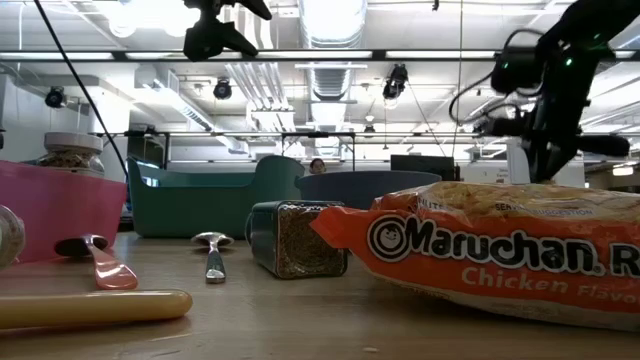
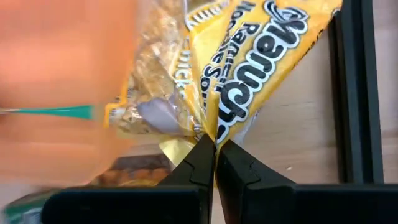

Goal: Pick & Place Food Item
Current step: Put the yellow noodle pack into the green bin

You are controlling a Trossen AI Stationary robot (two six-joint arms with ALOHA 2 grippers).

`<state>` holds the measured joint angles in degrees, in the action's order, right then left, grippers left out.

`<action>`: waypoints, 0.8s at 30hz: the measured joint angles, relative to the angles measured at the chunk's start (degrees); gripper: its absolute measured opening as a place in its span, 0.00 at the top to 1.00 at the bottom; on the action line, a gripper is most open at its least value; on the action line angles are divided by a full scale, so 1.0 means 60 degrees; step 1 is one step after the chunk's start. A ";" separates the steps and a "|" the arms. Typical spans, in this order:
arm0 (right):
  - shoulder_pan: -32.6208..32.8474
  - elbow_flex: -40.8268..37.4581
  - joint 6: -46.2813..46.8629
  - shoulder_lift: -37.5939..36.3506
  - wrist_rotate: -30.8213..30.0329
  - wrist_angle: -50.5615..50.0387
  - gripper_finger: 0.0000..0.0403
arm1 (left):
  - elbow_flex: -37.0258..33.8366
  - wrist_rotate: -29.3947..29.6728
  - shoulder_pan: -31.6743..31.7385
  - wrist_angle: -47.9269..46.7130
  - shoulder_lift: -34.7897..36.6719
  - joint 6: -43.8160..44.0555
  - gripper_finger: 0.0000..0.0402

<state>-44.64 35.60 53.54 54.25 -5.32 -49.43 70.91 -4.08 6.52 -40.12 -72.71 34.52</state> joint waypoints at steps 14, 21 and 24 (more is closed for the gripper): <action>0.0022 0.1665 -0.0428 -0.1581 0.0727 -0.0726 0.98 | 0.0004 0.0185 0.0000 0.0868 0.0000 -0.1287 0.38; 0.0033 0.2493 -0.0715 -0.1508 0.0892 -0.0732 0.98 | 0.0004 0.0555 0.0000 0.1330 0.0000 -0.1715 0.38; 0.0142 0.2834 -0.0718 -0.1430 0.0892 -0.0699 0.98 | 0.0004 0.0939 0.0000 0.1433 -0.0061 -0.1910 0.38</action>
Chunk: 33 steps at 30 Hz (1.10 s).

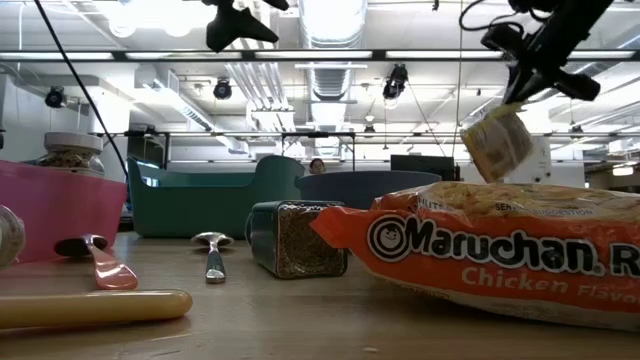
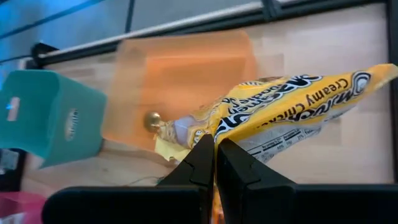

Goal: Pick & Place Food Item
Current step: Put the yellow noodle pack into the green bin

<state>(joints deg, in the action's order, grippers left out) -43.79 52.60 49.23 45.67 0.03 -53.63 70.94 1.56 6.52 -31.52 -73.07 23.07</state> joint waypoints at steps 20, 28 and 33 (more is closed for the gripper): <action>0.2659 0.1767 0.0455 0.1814 -0.0025 0.1686 0.98 | 0.0007 0.1205 -0.0233 0.3532 -0.1578 -0.4218 0.38; 0.3646 0.2984 0.0167 0.3334 -0.0095 0.2314 0.98 | 0.0004 0.1477 -0.0233 0.3916 -0.2030 -0.4383 0.38; 0.4048 0.4009 -0.0220 0.4386 -0.0105 0.2321 0.98 | 0.0004 0.1756 -0.0233 0.3936 -0.2187 -0.4382 0.38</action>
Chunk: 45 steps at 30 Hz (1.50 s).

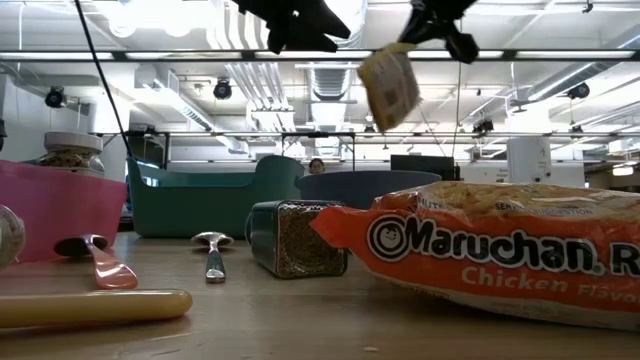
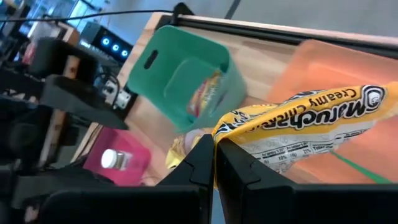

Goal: Pick & Place Food Item
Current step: Put the yellow noodle pack into the green bin

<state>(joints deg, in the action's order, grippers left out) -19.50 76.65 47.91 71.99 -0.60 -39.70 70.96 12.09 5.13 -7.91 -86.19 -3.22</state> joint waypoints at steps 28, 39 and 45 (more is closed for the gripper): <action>0.0666 0.2344 -0.0920 0.2007 0.0612 -0.0040 0.98 | -0.0004 0.1061 -0.0029 -0.0316 0.0003 -0.0219 0.68; 0.0666 0.2341 -0.1051 0.2003 0.0654 -0.0040 0.98 | 0.0051 0.1057 -0.0029 -0.0293 0.0014 -0.0226 0.99; 0.0666 0.2334 -0.1520 0.2003 0.0903 -0.0041 0.98 | 0.0051 0.1057 -0.0029 -0.0305 0.0014 -0.0248 1.00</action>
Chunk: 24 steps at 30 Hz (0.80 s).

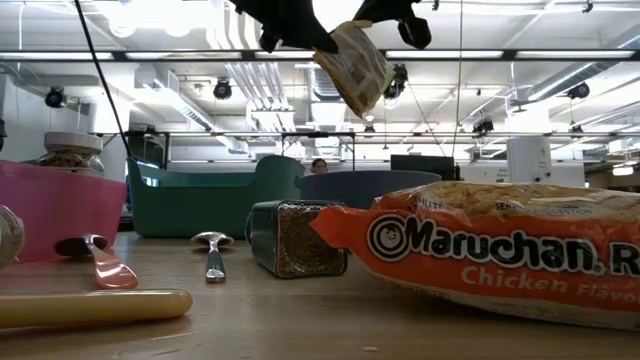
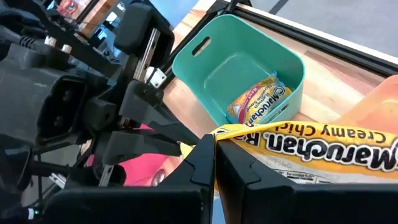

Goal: Pick & Place Food Item
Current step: Put the yellow noodle pack into the green bin

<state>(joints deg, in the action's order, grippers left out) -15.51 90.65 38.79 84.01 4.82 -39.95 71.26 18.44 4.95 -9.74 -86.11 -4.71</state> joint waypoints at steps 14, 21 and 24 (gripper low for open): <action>0.0211 -0.0004 -0.2443 0.0087 0.1223 -0.0017 0.75 | 0.0015 -0.0087 -0.0007 -0.0433 0.0018 0.0430 1.00; 0.0271 0.0026 -0.2438 0.0078 0.0940 0.0077 0.48 | 0.0015 -0.0076 -0.0003 -0.0812 0.0167 0.0540 1.00; 0.0274 0.0206 -0.2396 0.0013 0.0621 0.0078 0.40 | 0.0015 -0.0068 0.0000 -0.0959 0.0312 0.0669 1.00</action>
<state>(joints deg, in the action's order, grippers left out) -13.86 91.89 24.42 84.08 8.55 -39.48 71.35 18.03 4.95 -15.49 -84.23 -0.70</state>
